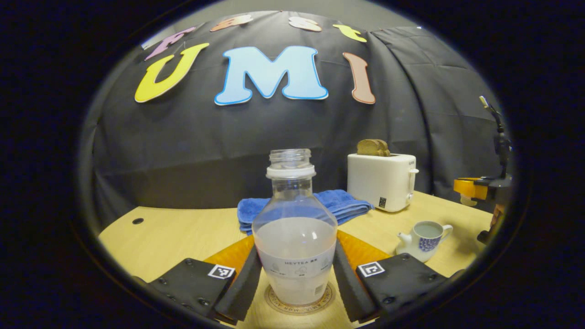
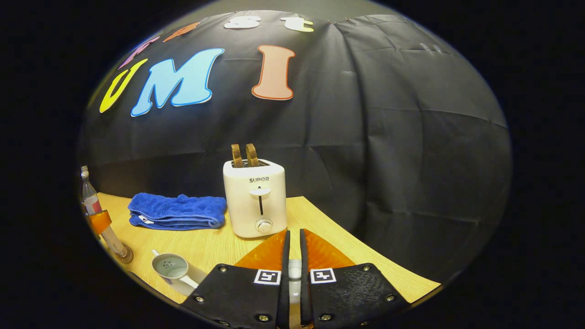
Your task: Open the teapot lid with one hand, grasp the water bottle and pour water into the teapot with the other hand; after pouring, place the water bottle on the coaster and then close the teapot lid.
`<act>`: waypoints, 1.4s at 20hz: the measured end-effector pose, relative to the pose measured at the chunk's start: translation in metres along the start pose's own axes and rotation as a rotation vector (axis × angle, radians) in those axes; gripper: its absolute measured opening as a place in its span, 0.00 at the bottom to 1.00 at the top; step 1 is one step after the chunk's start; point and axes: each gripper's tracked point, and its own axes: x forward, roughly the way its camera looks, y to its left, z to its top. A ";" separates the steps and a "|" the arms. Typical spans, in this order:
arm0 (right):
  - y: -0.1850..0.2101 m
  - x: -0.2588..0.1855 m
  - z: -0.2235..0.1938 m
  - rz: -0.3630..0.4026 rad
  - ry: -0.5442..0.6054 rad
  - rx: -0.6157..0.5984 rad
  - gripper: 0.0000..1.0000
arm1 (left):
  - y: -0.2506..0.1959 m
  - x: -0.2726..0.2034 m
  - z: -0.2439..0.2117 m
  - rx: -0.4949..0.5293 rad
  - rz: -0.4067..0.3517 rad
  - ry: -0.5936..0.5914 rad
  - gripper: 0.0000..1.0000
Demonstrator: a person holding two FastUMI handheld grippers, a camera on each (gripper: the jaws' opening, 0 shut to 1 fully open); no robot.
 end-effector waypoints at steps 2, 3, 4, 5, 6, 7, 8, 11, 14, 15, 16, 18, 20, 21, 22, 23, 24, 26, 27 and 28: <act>0.001 0.000 0.001 0.005 -0.003 0.000 0.10 | -0.004 0.000 -0.002 0.003 -0.008 0.009 0.89; 0.002 0.000 0.001 0.009 -0.003 0.002 0.10 | -0.003 0.000 -0.001 0.004 -0.005 0.007 0.89; 0.003 0.000 0.001 0.011 -0.002 0.004 0.09 | -0.002 0.000 0.001 0.007 -0.002 0.005 0.91; 0.004 0.000 0.001 0.017 -0.003 0.007 0.09 | -0.002 -0.001 0.002 0.004 0.003 -0.002 0.93; 0.007 0.000 0.001 0.026 -0.002 0.015 0.09 | -0.001 -0.003 0.004 -0.001 0.005 -0.006 0.98; 0.010 -0.001 0.003 0.042 -0.004 0.028 0.09 | -0.002 -0.004 0.003 -0.008 0.002 -0.006 0.98; 0.015 -0.003 0.004 0.060 -0.007 0.044 0.09 | -0.002 -0.009 0.005 -0.011 0.000 -0.009 0.99; 0.034 -0.008 0.014 0.133 -0.038 0.075 0.09 | -0.002 -0.021 0.009 0.012 0.007 -0.042 1.00; 0.064 -0.016 0.024 0.244 -0.070 0.129 0.09 | -0.004 -0.038 0.009 -0.010 0.008 -0.052 1.00; 0.072 -0.018 0.026 0.271 -0.075 0.137 0.10 | -0.003 -0.045 0.008 -0.025 0.012 -0.058 1.00; 0.079 -0.018 0.025 0.285 -0.078 0.133 0.09 | -0.001 -0.051 0.009 -0.035 0.017 -0.068 1.00; 0.095 -0.021 0.025 0.321 -0.088 0.118 0.09 | 0.000 -0.064 0.012 -0.054 0.022 -0.093 1.00; 0.111 -0.024 0.023 0.349 -0.091 0.102 0.09 | 0.003 -0.075 0.016 -0.068 0.027 -0.119 1.00; 0.118 -0.025 0.022 0.358 -0.094 0.092 0.09 | 0.004 -0.081 0.016 -0.081 0.023 -0.128 1.00; 0.126 -0.025 0.020 0.365 -0.095 0.082 0.09 | 0.003 -0.082 0.017 -0.095 0.020 -0.129 1.00; 0.133 -0.025 0.018 0.370 -0.098 0.073 0.09 | 0.002 -0.082 0.018 -0.109 0.018 -0.135 1.00; 0.139 -0.024 0.016 0.371 -0.100 0.065 0.09 | 0.002 -0.083 0.021 -0.114 0.013 -0.141 1.00; 0.149 -0.020 0.012 0.378 -0.100 0.061 0.09 | 0.003 -0.086 0.024 -0.115 0.014 -0.154 1.00; 0.154 -0.018 0.010 0.388 -0.095 0.067 0.09 | 0.001 -0.088 0.023 -0.122 0.007 -0.159 1.00; 0.157 -0.014 0.007 0.389 -0.089 0.078 0.09 | -0.001 -0.089 0.023 -0.134 -0.002 -0.164 1.00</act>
